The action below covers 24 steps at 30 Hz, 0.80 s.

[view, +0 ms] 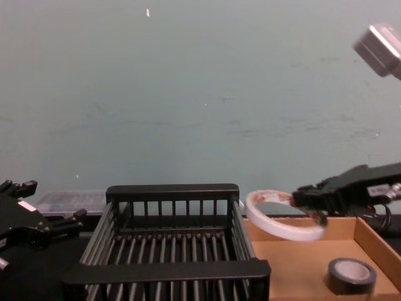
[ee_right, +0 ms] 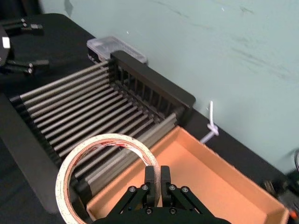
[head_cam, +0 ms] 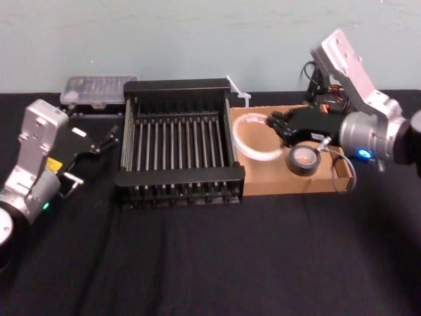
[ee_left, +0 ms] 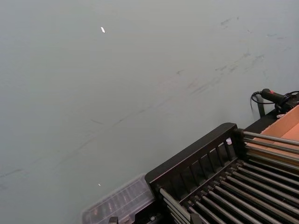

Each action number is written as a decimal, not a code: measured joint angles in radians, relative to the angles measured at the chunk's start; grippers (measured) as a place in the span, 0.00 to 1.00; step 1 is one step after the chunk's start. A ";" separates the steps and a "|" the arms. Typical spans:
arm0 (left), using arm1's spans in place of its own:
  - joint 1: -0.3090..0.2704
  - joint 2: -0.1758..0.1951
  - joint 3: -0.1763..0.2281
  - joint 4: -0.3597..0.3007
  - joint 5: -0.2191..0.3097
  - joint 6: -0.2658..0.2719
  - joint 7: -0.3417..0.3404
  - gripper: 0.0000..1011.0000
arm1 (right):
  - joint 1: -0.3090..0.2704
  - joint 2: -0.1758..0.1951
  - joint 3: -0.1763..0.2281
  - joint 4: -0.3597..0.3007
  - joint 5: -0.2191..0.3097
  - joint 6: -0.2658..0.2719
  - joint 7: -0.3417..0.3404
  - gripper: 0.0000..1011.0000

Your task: Pick up the white tape and place it into the black box , Pick up the silver tape and place it into the brown box.

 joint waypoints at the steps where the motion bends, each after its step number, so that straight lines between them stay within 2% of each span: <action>1: 0.000 0.000 0.000 0.000 0.000 0.000 0.000 0.99 | 0.006 -0.006 -0.005 0.006 -0.002 -0.001 0.002 0.08; 10: 0.000 0.000 0.000 0.000 0.000 0.000 0.000 0.99 | 0.081 -0.073 -0.054 0.089 -0.035 -0.015 0.019 0.08; 18: 0.000 0.000 0.000 0.000 0.000 0.000 0.000 0.99 | 0.124 -0.133 -0.085 0.153 -0.067 -0.022 0.019 0.08; 24: 0.000 0.000 0.000 0.000 0.000 0.000 0.000 0.99 | 0.140 -0.164 -0.098 0.181 -0.085 -0.030 0.015 0.08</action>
